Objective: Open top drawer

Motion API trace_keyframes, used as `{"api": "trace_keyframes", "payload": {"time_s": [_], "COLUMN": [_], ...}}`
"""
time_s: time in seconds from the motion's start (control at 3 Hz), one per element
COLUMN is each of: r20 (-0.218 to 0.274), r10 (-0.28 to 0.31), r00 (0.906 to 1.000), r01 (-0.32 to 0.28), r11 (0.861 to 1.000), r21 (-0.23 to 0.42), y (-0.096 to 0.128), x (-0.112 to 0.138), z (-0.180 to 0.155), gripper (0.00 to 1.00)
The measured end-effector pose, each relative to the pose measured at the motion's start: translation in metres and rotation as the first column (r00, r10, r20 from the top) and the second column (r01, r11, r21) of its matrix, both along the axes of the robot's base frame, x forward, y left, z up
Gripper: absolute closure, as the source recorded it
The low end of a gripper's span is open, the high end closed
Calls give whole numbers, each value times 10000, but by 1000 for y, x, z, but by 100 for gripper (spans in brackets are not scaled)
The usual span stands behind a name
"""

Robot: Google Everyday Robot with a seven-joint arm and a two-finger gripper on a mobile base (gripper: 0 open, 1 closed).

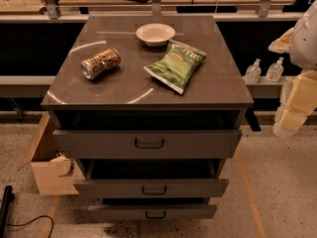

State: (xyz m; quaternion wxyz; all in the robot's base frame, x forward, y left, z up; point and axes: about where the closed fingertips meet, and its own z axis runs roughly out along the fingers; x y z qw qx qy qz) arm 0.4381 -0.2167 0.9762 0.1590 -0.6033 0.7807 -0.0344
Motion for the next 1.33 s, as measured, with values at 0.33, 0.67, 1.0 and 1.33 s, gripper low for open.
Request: {"api": "trace_keyframes", "payload": {"time_s": [0.33, 0.67, 1.0, 1.33], "r20": [2, 121, 282, 450], "r10": [0, 300, 959, 1388], "r00": [10000, 9995, 9950, 9893], "r01": [0, -308, -997, -1459], "r11": [10000, 9969, 9697, 9450], "r21": [0, 722, 2230, 2926], "y": [0, 4, 5, 4], "x": [0, 3, 13, 16], "z": [0, -13, -49, -85], "gripper": [0, 0, 0, 0]}}
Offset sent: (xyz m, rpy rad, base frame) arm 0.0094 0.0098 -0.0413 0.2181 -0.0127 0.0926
